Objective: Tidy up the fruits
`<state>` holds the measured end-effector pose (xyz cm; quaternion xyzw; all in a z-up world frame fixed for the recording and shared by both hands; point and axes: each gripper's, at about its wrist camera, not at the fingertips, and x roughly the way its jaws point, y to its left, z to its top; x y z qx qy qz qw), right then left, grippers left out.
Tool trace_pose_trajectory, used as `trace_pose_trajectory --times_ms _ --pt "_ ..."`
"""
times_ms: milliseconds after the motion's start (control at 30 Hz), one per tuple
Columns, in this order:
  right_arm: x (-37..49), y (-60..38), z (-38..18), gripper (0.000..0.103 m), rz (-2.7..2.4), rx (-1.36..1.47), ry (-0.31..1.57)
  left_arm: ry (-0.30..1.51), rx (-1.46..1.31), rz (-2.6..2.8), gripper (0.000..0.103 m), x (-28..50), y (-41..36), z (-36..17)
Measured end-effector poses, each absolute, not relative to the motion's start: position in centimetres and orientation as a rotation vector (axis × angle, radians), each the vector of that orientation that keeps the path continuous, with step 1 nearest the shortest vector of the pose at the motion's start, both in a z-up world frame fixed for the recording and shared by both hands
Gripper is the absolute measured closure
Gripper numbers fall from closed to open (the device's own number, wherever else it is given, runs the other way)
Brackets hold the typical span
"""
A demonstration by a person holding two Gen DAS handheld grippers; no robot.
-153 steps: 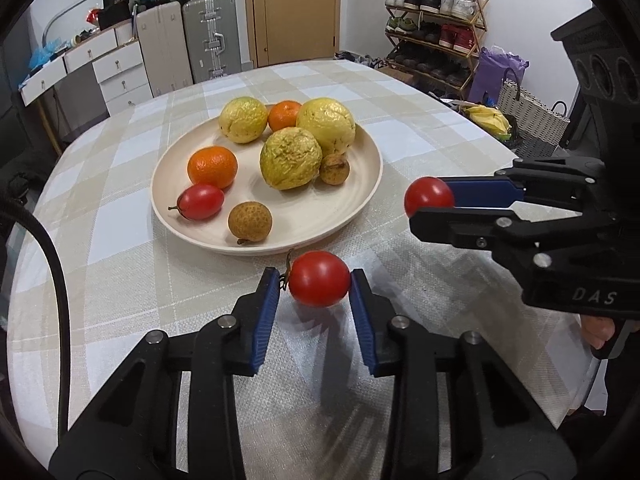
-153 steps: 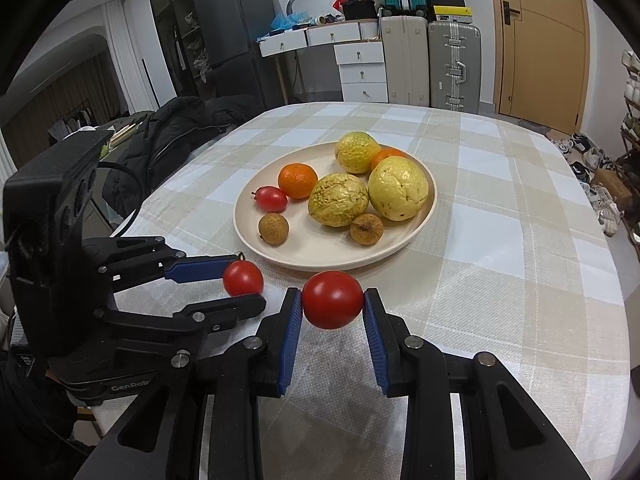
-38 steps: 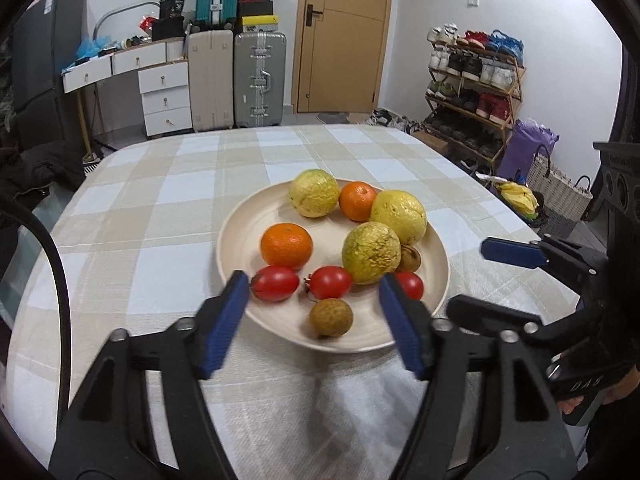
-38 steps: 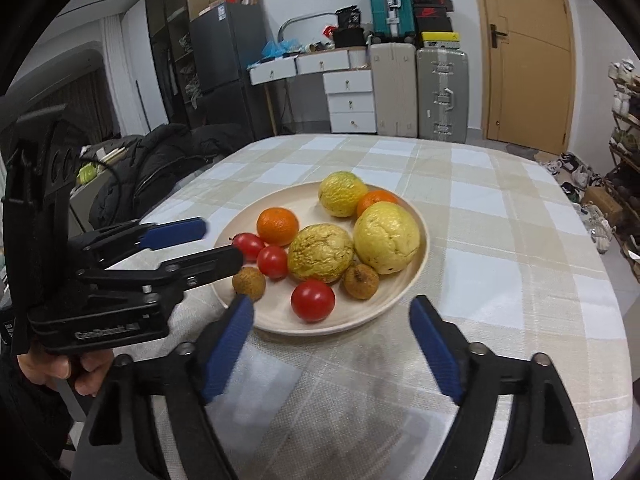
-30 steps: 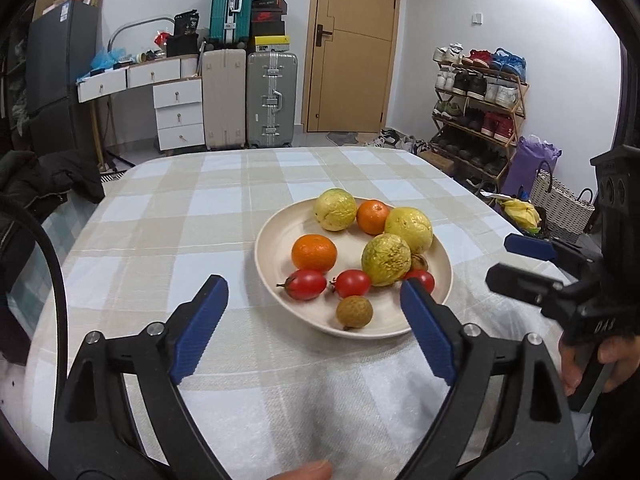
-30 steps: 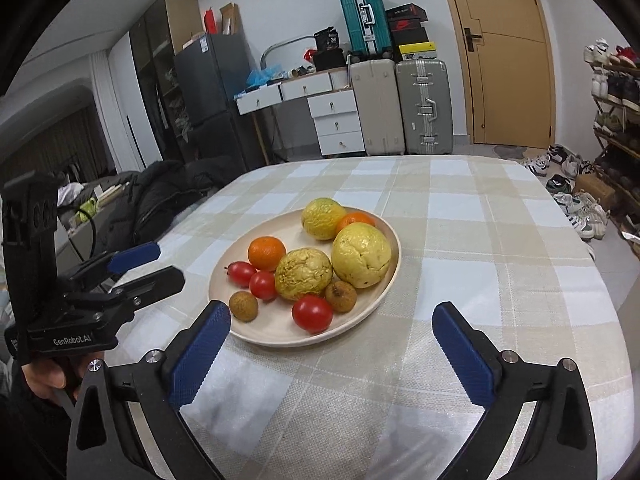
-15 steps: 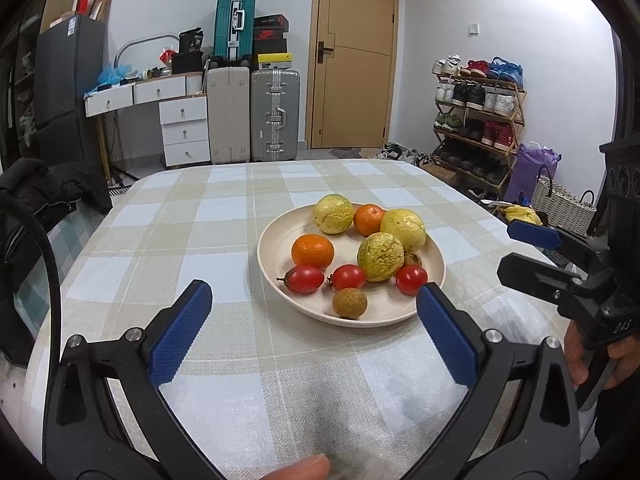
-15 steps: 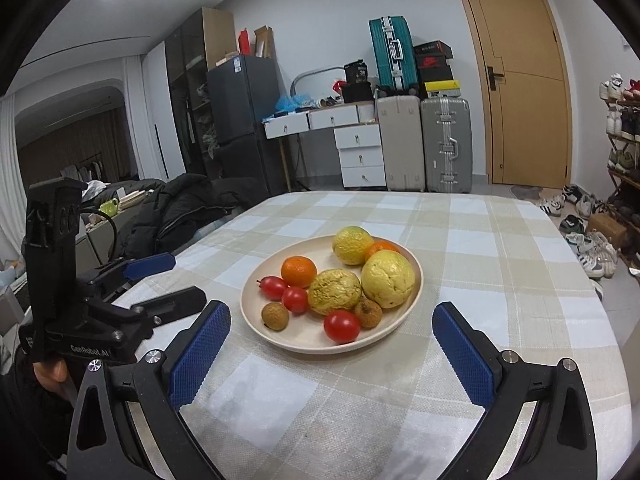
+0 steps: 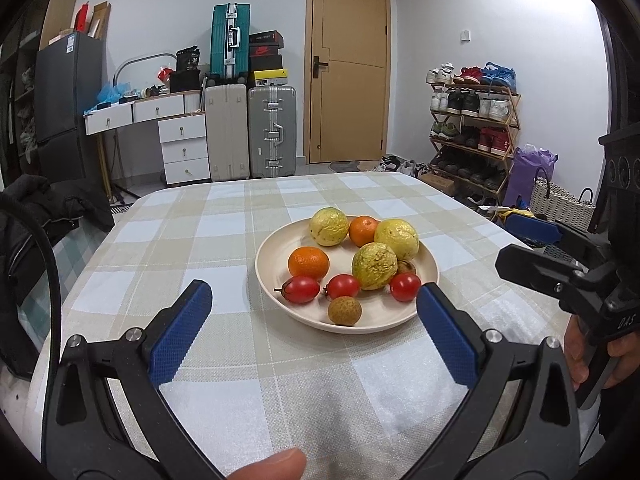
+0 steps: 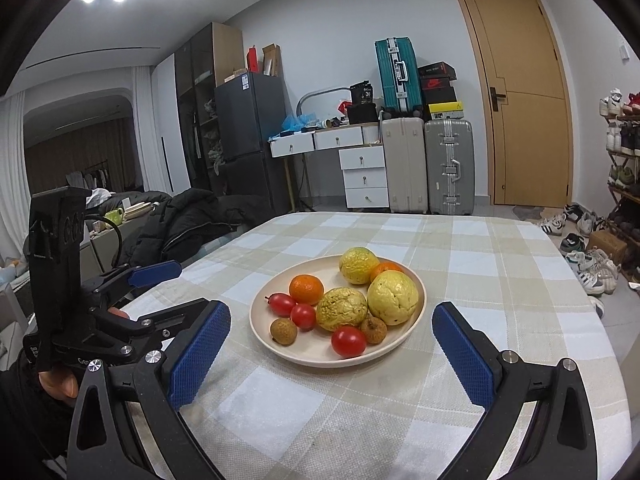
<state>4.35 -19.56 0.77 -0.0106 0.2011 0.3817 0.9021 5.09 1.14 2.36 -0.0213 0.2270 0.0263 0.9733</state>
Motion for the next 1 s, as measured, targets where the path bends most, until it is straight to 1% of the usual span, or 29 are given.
trace_pose_trajectory --times_ms 1000 --pt "3.68 -19.51 0.87 0.000 0.786 -0.040 0.404 0.479 -0.048 0.049 0.001 5.33 1.33 2.35"
